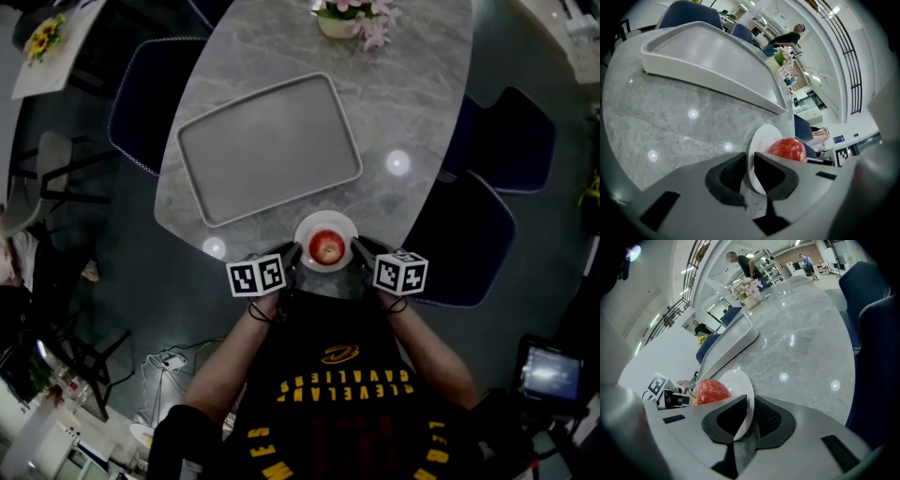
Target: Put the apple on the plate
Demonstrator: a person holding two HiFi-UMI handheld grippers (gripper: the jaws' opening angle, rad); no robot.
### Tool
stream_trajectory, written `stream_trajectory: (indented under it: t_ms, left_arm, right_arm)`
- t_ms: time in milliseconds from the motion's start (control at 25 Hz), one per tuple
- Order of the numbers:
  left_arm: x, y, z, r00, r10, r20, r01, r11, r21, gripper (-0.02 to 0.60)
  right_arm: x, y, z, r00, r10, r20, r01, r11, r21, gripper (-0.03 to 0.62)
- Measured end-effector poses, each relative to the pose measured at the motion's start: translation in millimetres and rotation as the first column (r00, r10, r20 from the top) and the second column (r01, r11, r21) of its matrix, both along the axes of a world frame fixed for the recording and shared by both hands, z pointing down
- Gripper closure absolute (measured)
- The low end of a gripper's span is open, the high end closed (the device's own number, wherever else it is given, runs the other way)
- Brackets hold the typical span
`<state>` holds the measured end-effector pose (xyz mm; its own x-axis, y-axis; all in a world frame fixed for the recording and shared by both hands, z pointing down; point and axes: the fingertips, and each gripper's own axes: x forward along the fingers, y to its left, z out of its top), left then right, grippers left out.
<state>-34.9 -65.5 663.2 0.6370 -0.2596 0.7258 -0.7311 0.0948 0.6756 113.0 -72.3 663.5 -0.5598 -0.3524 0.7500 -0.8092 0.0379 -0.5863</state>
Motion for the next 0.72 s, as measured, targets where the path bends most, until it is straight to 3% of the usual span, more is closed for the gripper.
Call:
stream_trajectory:
  t_ms: [320,720]
  left_arm:
    - [1.5,3.3,4.2,0.996,-0.078,-0.048,0.074,0.993,-0.093,0.541]
    - [3.4,1.1,2.2,0.995,-0.082,-0.048,0.077,0.992,-0.099,0.545]
  right_arm:
    - [0.7,-0.4,3.7,0.998,0.062,0.031,-0.06,0.996,-0.07,0.543]
    - [3.4,-2.5,2.5,0.995,0.089,0.044,-0.084,0.99,-0.112,0.545]
